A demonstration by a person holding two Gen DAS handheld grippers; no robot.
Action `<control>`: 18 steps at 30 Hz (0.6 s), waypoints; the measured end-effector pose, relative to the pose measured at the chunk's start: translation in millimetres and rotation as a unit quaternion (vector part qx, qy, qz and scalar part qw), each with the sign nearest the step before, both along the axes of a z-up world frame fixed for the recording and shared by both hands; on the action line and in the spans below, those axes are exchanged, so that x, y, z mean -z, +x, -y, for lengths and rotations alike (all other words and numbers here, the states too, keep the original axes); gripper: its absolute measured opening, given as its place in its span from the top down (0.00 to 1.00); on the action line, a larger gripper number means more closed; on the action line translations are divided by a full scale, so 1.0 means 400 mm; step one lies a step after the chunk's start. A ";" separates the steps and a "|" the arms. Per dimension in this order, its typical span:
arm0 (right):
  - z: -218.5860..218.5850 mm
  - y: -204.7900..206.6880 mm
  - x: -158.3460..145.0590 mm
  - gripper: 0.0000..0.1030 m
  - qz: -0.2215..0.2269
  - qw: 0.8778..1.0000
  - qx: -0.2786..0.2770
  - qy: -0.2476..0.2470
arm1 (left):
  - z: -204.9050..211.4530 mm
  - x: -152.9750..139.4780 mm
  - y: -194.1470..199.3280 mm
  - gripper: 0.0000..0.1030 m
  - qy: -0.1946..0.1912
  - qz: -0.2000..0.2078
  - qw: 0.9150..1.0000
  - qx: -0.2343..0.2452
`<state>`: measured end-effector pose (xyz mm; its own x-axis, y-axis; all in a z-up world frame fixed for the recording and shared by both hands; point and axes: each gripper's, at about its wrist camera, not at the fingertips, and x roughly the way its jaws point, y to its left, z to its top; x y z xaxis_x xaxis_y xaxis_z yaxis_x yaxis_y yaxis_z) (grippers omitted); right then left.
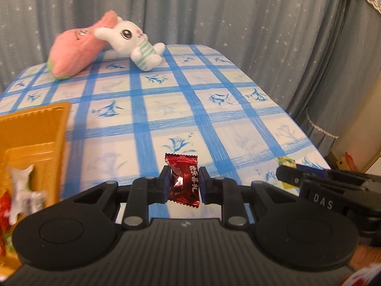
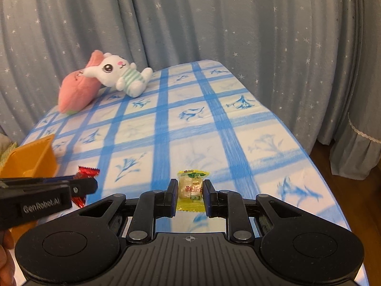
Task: Organize snacks
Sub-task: 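Carry both candies over the orange tray and lower them toward it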
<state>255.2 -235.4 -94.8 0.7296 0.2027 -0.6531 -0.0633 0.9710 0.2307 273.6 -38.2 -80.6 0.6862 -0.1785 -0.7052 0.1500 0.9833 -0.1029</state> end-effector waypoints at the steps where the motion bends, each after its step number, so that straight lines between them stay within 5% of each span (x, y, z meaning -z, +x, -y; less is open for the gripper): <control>1: -0.004 -0.016 -0.007 0.79 0.000 1.000 0.000 0.001 | -0.006 -0.007 -0.014 0.79 -0.002 -0.001 1.000 -0.003; 18: -0.053 -0.251 -0.119 0.79 0.006 1.000 -0.011 -0.010 | -0.071 -0.096 -0.246 0.79 -0.024 0.004 0.999 -0.021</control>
<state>154.7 -214.4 -47.4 0.7335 0.2052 -0.6480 -0.0870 0.9739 0.2098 175.4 -9.8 -42.0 0.6997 -0.1836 -0.6905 0.1099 0.9826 -0.1499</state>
